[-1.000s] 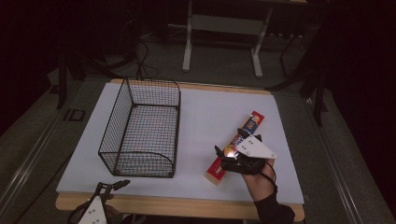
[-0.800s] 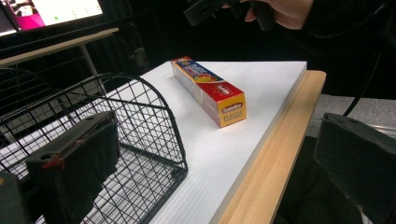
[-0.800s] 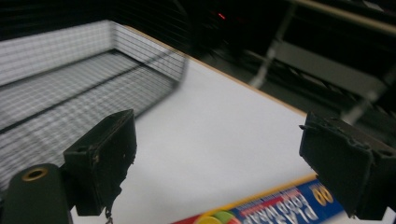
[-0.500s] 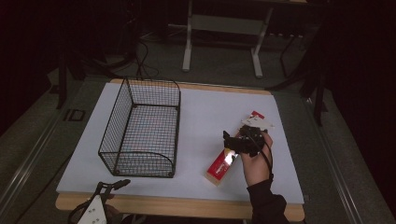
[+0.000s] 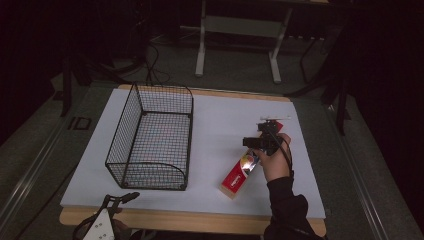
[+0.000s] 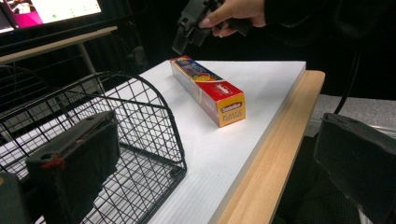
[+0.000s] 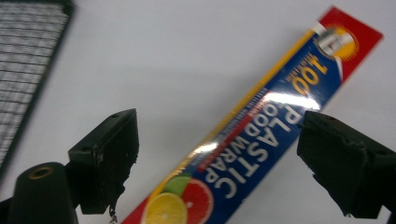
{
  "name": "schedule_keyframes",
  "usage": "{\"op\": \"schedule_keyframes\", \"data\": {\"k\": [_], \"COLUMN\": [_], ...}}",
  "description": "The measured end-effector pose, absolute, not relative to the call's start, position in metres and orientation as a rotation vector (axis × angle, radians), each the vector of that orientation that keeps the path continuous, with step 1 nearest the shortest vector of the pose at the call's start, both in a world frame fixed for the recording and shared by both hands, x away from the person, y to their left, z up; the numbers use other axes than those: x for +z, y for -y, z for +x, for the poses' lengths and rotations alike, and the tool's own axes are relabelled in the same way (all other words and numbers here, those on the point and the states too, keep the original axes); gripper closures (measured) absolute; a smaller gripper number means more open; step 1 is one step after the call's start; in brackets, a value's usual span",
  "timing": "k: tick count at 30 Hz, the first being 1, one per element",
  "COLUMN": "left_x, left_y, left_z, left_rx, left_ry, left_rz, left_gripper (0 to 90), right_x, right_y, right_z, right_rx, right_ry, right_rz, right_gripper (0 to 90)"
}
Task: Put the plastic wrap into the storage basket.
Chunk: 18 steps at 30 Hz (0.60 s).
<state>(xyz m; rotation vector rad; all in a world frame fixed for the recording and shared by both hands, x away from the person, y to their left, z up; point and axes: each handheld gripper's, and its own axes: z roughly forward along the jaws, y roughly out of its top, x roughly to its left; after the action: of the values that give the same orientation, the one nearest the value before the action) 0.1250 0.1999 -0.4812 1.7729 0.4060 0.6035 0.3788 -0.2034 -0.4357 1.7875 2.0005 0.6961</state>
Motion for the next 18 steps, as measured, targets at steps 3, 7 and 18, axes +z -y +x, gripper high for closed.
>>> {"op": "schedule_keyframes", "data": {"k": [3, 7, 18], "left_x": [-0.481, -0.481, -0.481], "left_y": [-0.200, -0.200, -0.201], "left_z": [0.125, 0.125, 0.125], "left_rx": [0.605, 0.607, 0.607], "left_ry": [-0.409, -0.412, -0.412], "left_rz": [1.771, 1.772, 1.770], "left_gripper": [0.7, 0.7, 0.7], "right_x": [-0.437, -0.438, -0.465], "right_y": [0.209, 0.215, 0.226], "right_z": [0.389, 0.402, 0.419], "right_rx": [0.594, 0.518, 0.507], "right_ry": [-2.010, -1.976, -1.809], "right_rz": [1.838, 1.937, 2.240], "right_gripper": [12.9, 13.0, 13.0]}}
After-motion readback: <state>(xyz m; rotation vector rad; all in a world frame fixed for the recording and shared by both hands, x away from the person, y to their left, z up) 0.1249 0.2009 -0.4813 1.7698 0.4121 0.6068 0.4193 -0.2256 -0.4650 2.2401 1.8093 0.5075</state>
